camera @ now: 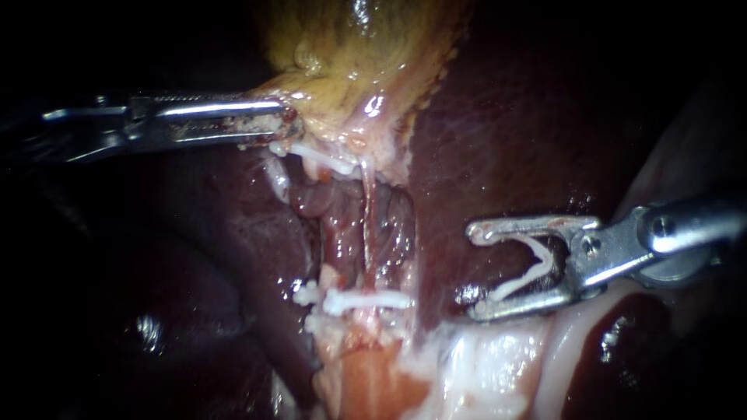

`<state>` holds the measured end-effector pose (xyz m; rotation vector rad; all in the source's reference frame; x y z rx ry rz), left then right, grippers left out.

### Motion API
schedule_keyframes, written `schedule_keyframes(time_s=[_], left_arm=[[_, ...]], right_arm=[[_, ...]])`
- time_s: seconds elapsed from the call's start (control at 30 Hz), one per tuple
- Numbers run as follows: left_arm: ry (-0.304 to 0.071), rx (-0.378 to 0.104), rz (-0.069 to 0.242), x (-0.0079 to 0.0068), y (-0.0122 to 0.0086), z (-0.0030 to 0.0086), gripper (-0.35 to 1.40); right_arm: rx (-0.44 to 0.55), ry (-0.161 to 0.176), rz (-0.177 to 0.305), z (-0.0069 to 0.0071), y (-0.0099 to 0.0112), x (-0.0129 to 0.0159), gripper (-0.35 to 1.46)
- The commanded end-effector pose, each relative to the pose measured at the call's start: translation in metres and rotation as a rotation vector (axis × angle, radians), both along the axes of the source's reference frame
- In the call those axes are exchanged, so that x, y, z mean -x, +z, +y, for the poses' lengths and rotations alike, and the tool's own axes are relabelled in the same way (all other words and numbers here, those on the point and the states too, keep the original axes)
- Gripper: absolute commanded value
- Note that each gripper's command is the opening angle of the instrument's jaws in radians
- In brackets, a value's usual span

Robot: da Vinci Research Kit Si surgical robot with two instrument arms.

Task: Clipping second clip right tube

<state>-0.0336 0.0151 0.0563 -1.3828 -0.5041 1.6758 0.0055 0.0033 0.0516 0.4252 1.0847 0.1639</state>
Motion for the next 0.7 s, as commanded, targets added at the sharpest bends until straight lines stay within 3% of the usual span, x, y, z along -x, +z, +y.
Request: schedule_keyframes(time_s=[0.03,0.2,0.33,0.47,0.57,0.7], left_arm=[[0.000,0.000,0.000,0.0000,0.0000,0.0000,-0.35],[0.011,-0.010,-0.011,-0.0012,-0.0012,0.0010,-0.35],[-0.019,-0.026,-0.011,-0.0040,-0.0035,0.0030,-0.35],[-0.048,-0.009,-0.011,-0.0068,-0.0054,0.0046,-0.35],[-0.052,-0.004,-0.012,-0.0074,-0.0057,0.0048,-0.35],[-0.055,-0.002,-0.010,-0.0071,-0.0056,0.0045,-0.35]], right_arm=[[0.000,0.000,0.000,0.0000,0.0000,0.0000,0.50],[0.000,0.000,0.000,0.0000,0.0001,0.0000,0.50],[0.000,0.000,0.000,0.0000,0.0001,0.0000,0.50],[0.000,0.000,0.000,0.0000,0.0000,0.0001,0.50],[-0.001,0.000,0.000,0.0001,0.0000,0.0001,0.50],[-0.002,0.000,-0.003,0.0003,-0.0001,0.0000,0.50]])
